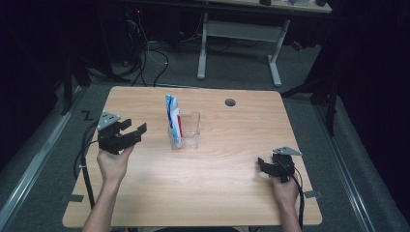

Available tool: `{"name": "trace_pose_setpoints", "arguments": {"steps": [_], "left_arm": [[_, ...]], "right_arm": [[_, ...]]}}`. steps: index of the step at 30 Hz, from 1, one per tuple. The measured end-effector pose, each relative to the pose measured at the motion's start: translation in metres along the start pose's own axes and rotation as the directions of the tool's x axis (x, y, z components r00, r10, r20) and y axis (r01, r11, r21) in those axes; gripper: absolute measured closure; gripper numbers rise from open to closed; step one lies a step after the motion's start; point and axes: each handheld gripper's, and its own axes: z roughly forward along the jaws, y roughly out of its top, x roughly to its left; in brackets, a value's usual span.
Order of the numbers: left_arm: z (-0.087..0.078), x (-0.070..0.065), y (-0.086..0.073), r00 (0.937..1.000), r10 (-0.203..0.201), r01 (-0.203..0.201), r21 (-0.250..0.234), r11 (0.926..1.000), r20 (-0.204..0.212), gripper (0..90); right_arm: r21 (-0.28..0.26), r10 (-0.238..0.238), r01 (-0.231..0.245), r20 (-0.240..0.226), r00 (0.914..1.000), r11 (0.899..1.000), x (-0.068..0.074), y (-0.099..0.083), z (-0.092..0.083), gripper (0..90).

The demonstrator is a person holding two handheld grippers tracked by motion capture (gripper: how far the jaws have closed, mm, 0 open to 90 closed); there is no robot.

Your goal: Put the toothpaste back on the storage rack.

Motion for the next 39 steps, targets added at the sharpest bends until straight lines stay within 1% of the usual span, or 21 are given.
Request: {"name": "trace_pose_setpoints", "arguments": {"steps": [4, 6, 12, 18, 26, 29, 39], "left_arm": [[-0.004, 0.003, -0.003, 0.9999, -0.008, 0.008, -0.006, 1.0, -0.014, 37.9], [-0.005, 0.004, -0.004, 0.9998, -0.011, 0.011, -0.008, 0.9999, -0.014, 38.0], [-0.009, 0.008, -0.01, 0.9993, -0.024, 0.024, -0.002, 0.9997, -0.027, 37.9], [-0.012, 0.008, -0.016, 0.999, -0.016, 0.016, 0.001, 0.9999, -0.041, 37.8], [-0.014, 0.01, -0.023, 0.9987, -0.025, 0.025, 0.007, 0.9997, -0.045, 37.8], [-0.014, 0.011, -0.025, 0.9986, -0.02, 0.021, 0.014, 0.9997, -0.05, 37.7], [-0.015, 0.013, -0.034, 0.9982, -0.024, 0.026, 0.033, 0.9991, -0.055, 37.6]], "right_arm": [[0.0, 0.0, 0.0, 0.0, 1.0, 1.0, 0.0, 0.0, 0.0, 31.4], [0.0, 0.0, 0.0, 0.0, 1.0, 1.0, 0.0, 0.0, 0.0, 31.4], [0.0, 0.0, 0.0, 0.0, 1.0, 1.0, 0.0, 0.0, 0.0, 31.4], [0.0, 0.0, 0.0, 0.0, 1.0, 1.0, 0.0, 0.0, 0.0, 31.4], [0.0, 0.0, 0.0, 0.0, 1.0, 1.0, 0.0, 0.0, 0.0, 31.4], [-0.001, 0.0, 0.0, 0.0, 1.0, 1.0, 0.0, 0.0, 0.0, 31.4], [0.0, 0.0, 0.0, 0.0, 1.0, 1.0, 0.0, 0.0, 0.0, 31.4]]}}
